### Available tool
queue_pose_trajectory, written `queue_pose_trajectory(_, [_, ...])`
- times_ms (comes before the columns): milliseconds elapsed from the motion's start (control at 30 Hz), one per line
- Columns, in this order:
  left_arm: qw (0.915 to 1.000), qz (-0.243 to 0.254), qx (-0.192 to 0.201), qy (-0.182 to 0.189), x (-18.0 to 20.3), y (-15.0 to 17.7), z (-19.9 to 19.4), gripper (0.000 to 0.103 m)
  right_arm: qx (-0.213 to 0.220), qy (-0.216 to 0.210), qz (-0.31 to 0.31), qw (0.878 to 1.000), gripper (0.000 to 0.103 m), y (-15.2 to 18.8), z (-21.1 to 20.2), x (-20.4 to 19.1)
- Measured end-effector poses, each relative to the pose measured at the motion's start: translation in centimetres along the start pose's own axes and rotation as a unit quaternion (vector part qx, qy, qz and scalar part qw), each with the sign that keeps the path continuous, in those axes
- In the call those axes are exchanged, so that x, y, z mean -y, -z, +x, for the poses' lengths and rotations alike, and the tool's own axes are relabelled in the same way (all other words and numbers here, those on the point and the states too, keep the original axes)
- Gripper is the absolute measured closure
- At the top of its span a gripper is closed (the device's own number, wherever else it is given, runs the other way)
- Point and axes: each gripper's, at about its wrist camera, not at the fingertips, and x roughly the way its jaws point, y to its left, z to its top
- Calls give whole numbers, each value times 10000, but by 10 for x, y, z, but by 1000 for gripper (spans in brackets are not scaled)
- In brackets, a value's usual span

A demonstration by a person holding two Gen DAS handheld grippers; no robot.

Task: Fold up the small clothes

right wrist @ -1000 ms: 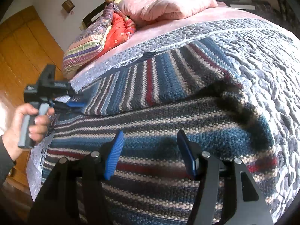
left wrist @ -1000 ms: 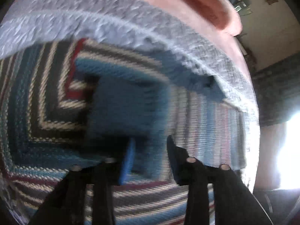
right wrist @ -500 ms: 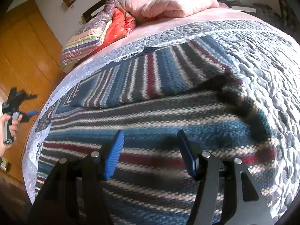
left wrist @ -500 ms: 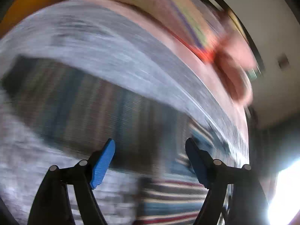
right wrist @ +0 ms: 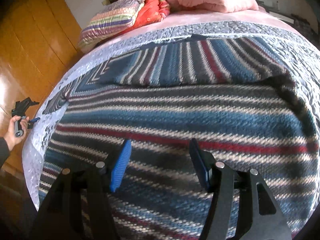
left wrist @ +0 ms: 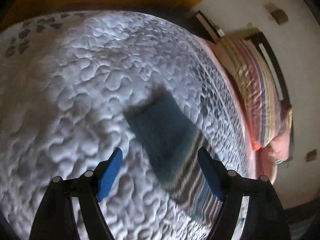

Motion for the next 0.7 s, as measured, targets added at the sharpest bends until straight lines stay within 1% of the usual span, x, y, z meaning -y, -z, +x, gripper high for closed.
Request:
queue_pose_trajectory(100, [9999, 3, -82, 96, -3, -7, 17, 32, -24, 11, 40, 10000, 43, 2, 0, -4])
queue_pose_trajectory(200, [9998, 52, -118, 163, 1, -11, 31, 42, -75, 4, 42, 10000, 42, 2, 2, -10])
queue_pose_trajectory(233, [9998, 23, -103, 142, 1, -12, 34, 54, -87, 2, 18, 10000, 42, 2, 3, -12])
queue_pose_trajectory(267, [9999, -49, -94, 118, -1, -12, 34, 72, -94, 1, -21, 10000, 42, 2, 3, -16])
queue_pose_trajectory(300, [9998, -136, -96, 136, -4, -13, 34, 81, -88, -5, -42, 10000, 42, 1, 3, -18])
queue_pose_trajectory(333, [9998, -161, -89, 127, -6, -12, 31, 94, -80, -16, -50, 10000, 42, 1, 3, -20])
queue_pose_trajectory(433, [9999, 16, 27, 123, 4, -12, 20, 95, -71, -53, -70, 9999, 42, 1, -1, -25])
queue_pose_trajectory(500, [9995, 98, 132, 273, 17, -12, 8, 95, -69, -73, -75, 9999, 42, 0, -4, -27])
queue_pose_trajectory(600, [9972, 326, 243, 621, 54, -6, -17, 95, -69, -116, -24, 9999, 42, -2, -11, -28])
queue_pose_trajectory(700, [9906, 823, 291, 1050, 112, 10, -46, 96, -89, -183, 111, 9997, 42, -7, -18, -27])
